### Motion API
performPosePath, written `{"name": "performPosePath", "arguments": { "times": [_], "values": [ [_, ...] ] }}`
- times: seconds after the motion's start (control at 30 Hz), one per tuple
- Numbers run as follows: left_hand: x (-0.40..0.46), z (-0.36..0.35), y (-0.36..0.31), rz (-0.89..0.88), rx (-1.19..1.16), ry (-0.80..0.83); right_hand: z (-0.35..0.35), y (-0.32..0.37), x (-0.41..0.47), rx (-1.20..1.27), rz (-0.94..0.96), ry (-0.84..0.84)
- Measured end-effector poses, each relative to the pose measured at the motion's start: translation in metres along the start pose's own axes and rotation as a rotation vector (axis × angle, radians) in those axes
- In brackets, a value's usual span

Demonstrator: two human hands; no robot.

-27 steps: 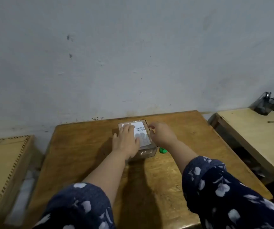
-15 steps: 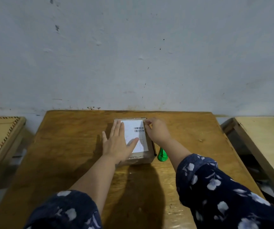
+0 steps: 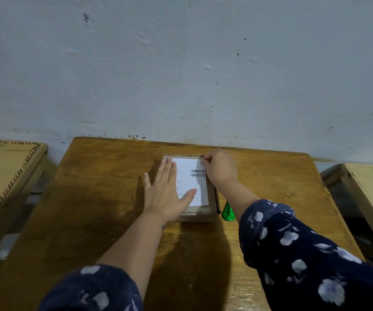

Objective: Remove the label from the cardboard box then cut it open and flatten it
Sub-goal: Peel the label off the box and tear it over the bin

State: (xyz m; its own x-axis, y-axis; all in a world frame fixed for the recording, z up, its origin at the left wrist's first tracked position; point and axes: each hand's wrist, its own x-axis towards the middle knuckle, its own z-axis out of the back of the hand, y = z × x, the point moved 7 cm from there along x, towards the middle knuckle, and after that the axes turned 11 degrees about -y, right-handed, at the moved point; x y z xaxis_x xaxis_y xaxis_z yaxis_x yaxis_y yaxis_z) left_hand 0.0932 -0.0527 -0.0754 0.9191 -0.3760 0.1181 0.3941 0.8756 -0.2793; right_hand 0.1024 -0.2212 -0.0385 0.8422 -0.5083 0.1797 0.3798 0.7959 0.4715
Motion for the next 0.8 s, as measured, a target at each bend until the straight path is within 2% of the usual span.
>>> {"name": "performPosePath", "arguments": {
  "times": [0.57, 0.8],
  "values": [
    [0.0005, 0.0003, -0.002, 0.01, -0.028, -0.009, -0.001, -0.0008, -0.0049, 0.046, 0.0, -0.114],
    [0.0015, -0.0002, -0.0022, 0.009, -0.04, -0.017, -0.0047, 0.0024, -0.0009, -0.031, -0.027, -0.1]
  ]
}}
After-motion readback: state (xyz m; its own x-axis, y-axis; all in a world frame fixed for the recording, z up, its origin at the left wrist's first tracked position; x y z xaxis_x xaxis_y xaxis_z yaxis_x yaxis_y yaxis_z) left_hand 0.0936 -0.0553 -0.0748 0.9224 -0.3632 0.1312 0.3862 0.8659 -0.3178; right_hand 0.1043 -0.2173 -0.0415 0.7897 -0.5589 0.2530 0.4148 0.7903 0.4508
